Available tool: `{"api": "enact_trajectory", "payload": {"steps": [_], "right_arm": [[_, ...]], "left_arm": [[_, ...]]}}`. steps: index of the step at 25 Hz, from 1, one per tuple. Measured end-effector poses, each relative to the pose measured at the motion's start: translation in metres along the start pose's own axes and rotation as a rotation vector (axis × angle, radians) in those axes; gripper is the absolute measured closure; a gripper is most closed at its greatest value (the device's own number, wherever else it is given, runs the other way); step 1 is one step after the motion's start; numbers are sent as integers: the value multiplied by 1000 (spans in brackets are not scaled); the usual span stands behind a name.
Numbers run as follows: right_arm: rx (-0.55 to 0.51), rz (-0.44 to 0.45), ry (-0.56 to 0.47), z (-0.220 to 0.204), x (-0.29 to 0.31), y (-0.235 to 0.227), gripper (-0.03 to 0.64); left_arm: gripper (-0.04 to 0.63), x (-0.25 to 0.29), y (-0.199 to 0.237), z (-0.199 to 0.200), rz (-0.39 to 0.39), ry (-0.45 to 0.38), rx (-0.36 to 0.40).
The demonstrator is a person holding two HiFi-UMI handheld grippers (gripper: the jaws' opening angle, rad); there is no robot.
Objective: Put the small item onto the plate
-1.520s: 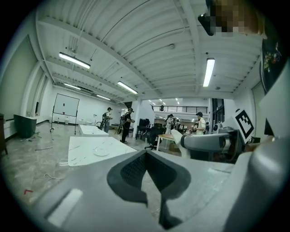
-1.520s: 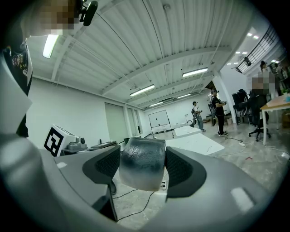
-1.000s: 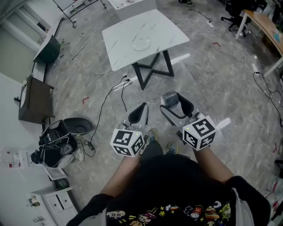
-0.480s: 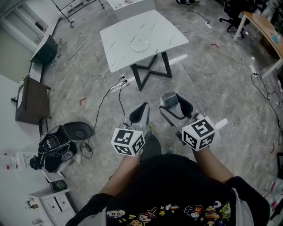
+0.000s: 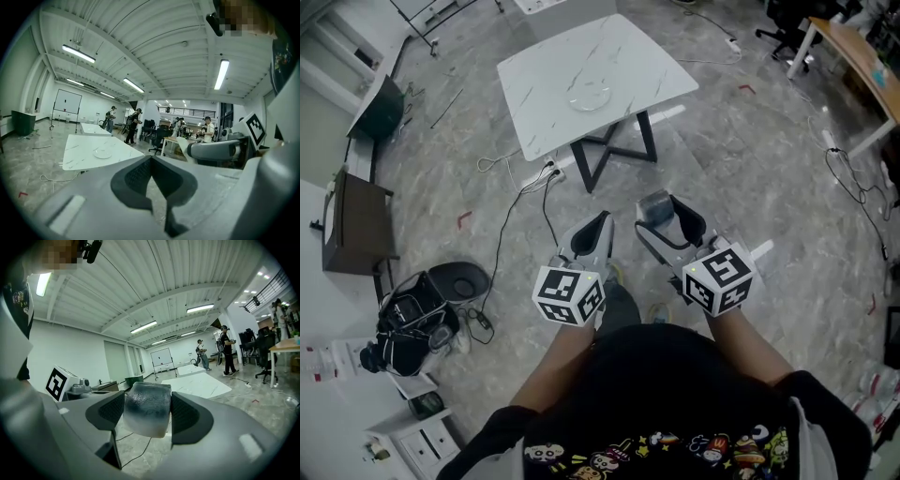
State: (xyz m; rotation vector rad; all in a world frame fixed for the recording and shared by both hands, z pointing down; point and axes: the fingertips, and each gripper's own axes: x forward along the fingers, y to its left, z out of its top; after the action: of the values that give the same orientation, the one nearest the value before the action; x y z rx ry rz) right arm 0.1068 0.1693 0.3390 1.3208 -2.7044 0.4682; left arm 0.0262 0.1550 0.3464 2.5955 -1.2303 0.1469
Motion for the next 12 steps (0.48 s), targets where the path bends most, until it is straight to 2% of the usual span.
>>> {"api": "enact_trajectory", "payload": {"steps": [12], "right_arm": [[-2, -11, 19, 13, 68, -11, 279]], "left_arm": [[595, 29, 64, 15, -14, 2, -20]]}}
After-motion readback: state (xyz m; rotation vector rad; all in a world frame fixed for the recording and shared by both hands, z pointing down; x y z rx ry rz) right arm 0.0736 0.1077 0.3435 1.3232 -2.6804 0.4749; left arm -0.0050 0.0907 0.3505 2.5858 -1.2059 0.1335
